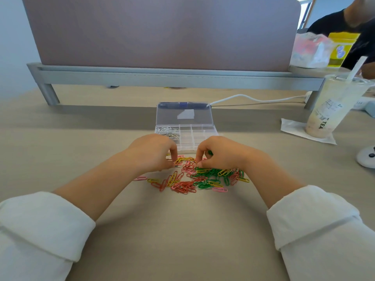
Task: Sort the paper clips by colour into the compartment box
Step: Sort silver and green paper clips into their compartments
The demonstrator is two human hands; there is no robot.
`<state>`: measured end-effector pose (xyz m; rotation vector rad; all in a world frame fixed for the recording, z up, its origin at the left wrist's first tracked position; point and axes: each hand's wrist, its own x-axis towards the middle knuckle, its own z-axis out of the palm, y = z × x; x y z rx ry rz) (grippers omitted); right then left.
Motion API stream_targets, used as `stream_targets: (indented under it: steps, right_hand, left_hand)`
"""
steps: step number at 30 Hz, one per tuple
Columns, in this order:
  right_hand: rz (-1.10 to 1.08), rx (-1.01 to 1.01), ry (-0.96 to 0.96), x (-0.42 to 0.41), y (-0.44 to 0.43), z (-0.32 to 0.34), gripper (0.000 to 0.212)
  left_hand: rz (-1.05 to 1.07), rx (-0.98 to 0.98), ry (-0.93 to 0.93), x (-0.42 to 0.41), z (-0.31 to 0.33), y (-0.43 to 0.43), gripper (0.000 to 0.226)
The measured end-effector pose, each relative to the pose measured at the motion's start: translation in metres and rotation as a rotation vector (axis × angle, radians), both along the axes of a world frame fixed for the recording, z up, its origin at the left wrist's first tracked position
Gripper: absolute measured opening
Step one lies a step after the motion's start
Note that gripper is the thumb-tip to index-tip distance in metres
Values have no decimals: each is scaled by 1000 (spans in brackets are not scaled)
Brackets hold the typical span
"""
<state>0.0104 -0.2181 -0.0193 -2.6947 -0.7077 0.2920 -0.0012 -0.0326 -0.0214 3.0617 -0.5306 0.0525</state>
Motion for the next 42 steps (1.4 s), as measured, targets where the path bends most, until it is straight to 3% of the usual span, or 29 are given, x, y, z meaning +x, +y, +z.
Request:
stream_targets:
  steps: [12, 18, 23, 29, 34, 38, 42]
  right_hand:
    - [-4, -68, 65, 1, 2, -2, 8]
    - [-27, -13, 131, 0, 4, -2, 9]
    - [-28, 0, 139, 0, 4, -3, 24]
    - [-18, 39, 113, 3, 5, -5, 25]
    - [-14, 44, 57, 0, 5, -3, 48]
    - [-59, 64, 34, 1, 4, -1, 55]
    - [-56, 64, 4, 2, 0, 1, 55]
  left_hand:
    - [-39, 27, 91, 7, -3, 3, 20]
    - [0, -7, 1, 11, -8, 7, 13]
    - [-39, -34, -24, 9, -4, 10, 10]
    - [-95, 28, 57, 9, -1, 10, 16]
    - [-75, 76, 66, 8, -3, 7, 15]
    - [-93, 147, 123, 4, -3, 4, 17]
    - [-90, -24, 197, -1, -1, 0, 15]
